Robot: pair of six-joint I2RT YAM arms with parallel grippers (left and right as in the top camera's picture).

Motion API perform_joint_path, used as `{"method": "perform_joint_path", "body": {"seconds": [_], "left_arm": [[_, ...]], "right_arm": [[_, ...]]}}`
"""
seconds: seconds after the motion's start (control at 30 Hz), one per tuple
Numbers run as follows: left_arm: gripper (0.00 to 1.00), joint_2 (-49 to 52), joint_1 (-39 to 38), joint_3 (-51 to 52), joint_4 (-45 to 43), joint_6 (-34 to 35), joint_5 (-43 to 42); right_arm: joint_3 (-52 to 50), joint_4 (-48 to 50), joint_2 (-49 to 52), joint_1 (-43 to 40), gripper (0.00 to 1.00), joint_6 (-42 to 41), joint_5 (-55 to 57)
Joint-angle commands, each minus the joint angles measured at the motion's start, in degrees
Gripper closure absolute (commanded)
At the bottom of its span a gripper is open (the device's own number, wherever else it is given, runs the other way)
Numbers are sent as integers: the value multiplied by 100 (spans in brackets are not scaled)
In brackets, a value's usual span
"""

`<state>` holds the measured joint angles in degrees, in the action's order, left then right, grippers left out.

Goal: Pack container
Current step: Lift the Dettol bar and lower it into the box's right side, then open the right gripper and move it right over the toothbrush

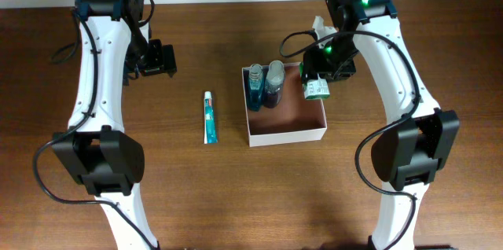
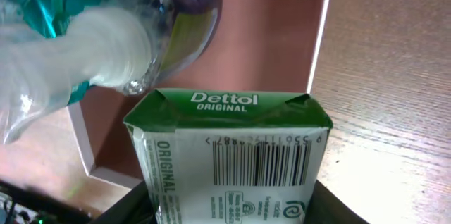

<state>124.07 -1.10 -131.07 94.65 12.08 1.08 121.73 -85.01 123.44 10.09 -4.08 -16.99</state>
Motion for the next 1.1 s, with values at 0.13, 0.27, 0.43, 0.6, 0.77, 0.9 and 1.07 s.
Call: {"method": "perform_joint_path", "body": {"seconds": [0.13, 0.27, 0.43, 0.6, 0.77, 0.9, 1.07], "left_arm": [[1, -195, 26, 15, -9, 74, 39], [1, -195, 26, 15, -9, 74, 39], [1, -195, 26, 15, -9, 74, 39], [1, -195, 26, 15, -9, 74, 39], [1, -195, 26, 15, -9, 74, 39], [1, -195, 26, 15, -9, 74, 39], [1, -195, 26, 15, -9, 74, 39]], "right_arm": [[107, 188, -4, 310, 49, -138, 101], [94, 254, -4, 407, 48, -140, 131], [-31, 302, -4, 411, 46, -192, 282], [-120, 302, -4, 409, 42, -396, 938], [-118, 409, -4, 256, 32, -400, 968], [-107, 435, -7, -186, 25, -621, 994], [-109, 304, -7, -1019, 1, -717, 994]]}}
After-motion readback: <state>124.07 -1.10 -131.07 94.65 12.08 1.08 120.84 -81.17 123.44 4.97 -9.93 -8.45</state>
